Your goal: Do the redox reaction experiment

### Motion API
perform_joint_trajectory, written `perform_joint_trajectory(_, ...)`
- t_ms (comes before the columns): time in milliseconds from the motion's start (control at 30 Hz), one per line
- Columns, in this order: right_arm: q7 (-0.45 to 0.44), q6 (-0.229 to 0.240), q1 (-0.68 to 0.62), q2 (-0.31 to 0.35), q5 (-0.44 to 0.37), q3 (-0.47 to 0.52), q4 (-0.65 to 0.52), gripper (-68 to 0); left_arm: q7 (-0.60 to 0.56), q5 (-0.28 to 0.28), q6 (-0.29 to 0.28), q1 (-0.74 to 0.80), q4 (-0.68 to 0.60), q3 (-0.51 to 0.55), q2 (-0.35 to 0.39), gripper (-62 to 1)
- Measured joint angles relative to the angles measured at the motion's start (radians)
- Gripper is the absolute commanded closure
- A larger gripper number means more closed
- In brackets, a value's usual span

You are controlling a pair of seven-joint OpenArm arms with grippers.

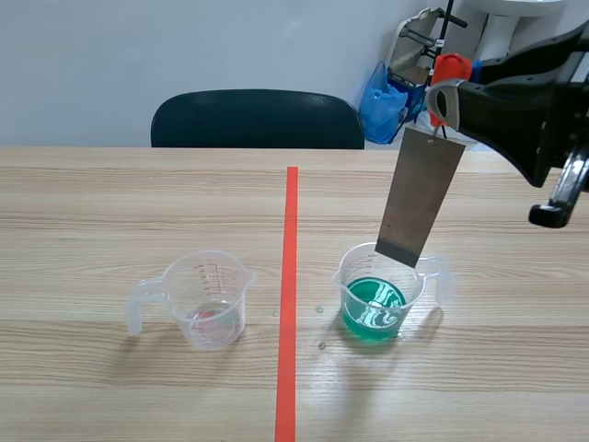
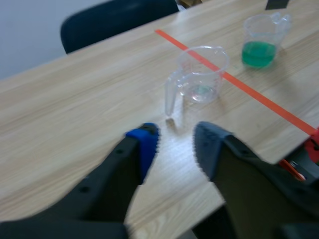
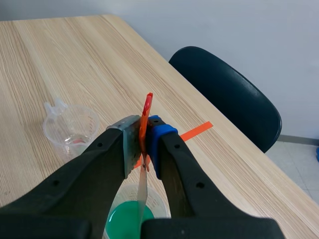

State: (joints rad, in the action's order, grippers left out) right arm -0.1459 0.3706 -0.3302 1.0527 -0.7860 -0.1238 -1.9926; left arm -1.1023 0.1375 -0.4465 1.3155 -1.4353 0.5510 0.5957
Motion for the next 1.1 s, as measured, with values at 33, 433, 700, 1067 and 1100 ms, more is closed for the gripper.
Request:
perform_joint_trajectory(33, 0.001, 0.0, 0.0, 0.0, 0.0, 0.0, 0.0, -0.6, -0.009, -0.003, 0.003, 0.0, -0.001, 0.0, 0.0, -37.3)
perform_joint_trajectory(433, 0.0, 0.0, 0.0, 0.0, 0.0, 0.0, -0.001, -0.7, -0.061, -0.021, 0.065, 0.0, -0.008, -0.023, -0.091, -62.3)
perform_joint_trajectory(700, 0.0, 0.0, 0.0, 0.0, 0.0, 0.0, -0.001, -0.6, -0.061, -0.021, 0.065, 0.0, -0.008, -0.023, -0.089, -62.3)
perform_joint_trajectory(1067, 0.0, 0.0, 0.0, 0.0, 0.0, 0.0, -0.001, -0.7, -0.061, -0.021, 0.065, 0.0, -0.008, -0.023, -0.089, -62.3)
perform_joint_trajectory(1100, 0.0, 0.0, 0.0, 0.0, 0.0, 0.0, -0.001, -0.7, -0.061, -0.021, 0.065, 0.0, -0.008, -0.023, -0.089, -62.3)
